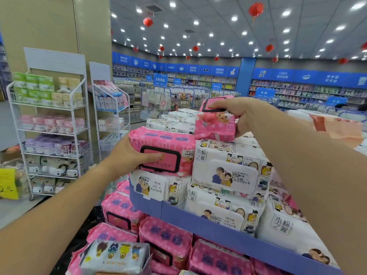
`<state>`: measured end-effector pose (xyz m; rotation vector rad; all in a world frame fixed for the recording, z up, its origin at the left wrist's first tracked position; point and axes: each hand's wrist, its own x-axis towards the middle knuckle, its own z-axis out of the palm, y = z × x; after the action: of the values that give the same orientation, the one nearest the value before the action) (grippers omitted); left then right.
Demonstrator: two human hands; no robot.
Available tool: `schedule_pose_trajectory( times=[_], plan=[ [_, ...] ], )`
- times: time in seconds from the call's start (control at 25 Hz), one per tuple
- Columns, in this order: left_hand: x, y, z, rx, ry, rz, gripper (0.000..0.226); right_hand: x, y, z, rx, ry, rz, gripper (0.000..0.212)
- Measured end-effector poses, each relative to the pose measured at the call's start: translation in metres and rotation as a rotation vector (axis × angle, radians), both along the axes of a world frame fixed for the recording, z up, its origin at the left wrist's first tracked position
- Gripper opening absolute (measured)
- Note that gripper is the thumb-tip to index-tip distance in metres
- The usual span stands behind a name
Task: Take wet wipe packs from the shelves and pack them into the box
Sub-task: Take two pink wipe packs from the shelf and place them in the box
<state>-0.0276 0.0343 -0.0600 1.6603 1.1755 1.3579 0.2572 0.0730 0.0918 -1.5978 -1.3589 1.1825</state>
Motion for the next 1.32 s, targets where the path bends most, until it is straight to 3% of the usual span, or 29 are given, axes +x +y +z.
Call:
schedule_pose_trajectory(
  times=[0.12, 0.32, 0.44, 0.56, 0.72, 0.92, 1.08, 1.32],
  plan=[
    [-0.006, -0.010, 0.007, 0.046, -0.048, 0.072, 0.080, -0.002, 0.002, -0.006, 0.037, 0.116, 0.013, 0.036],
    [-0.036, -0.051, 0.036, 0.132, -0.226, 0.216, 0.086, -0.018, -0.022, 0.004, 0.384, 0.318, -0.010, 0.056],
    [-0.072, -0.092, 0.047, 0.186, -0.347, 0.244, 0.066, -0.051, -0.071, 0.012, 0.505, 0.347, 0.104, 0.071],
    [-0.113, -0.150, 0.040, 0.157, -0.337, 0.231, 0.046, -0.099, -0.130, -0.011, 0.533, 0.304, 0.232, 0.077],
    [-0.181, -0.245, -0.021, -0.010, -0.277, 0.235, 0.047, -0.153, -0.218, -0.110, 0.441, 0.235, 0.268, 0.085],
    [-0.256, -0.360, -0.152, -0.312, -0.243, 0.346, 0.048, -0.204, -0.327, -0.276, 0.192, 0.121, 0.251, 0.097],
    [-0.286, -0.421, -0.250, -0.582, -0.188, 0.388, 0.041, -0.227, -0.394, -0.381, -0.059, 0.091, 0.346, 0.081],
    [-0.314, -0.467, -0.380, -0.880, -0.096, 0.429, 0.032, -0.260, -0.442, -0.531, -0.323, -0.009, 0.416, 0.096]
  ],
)
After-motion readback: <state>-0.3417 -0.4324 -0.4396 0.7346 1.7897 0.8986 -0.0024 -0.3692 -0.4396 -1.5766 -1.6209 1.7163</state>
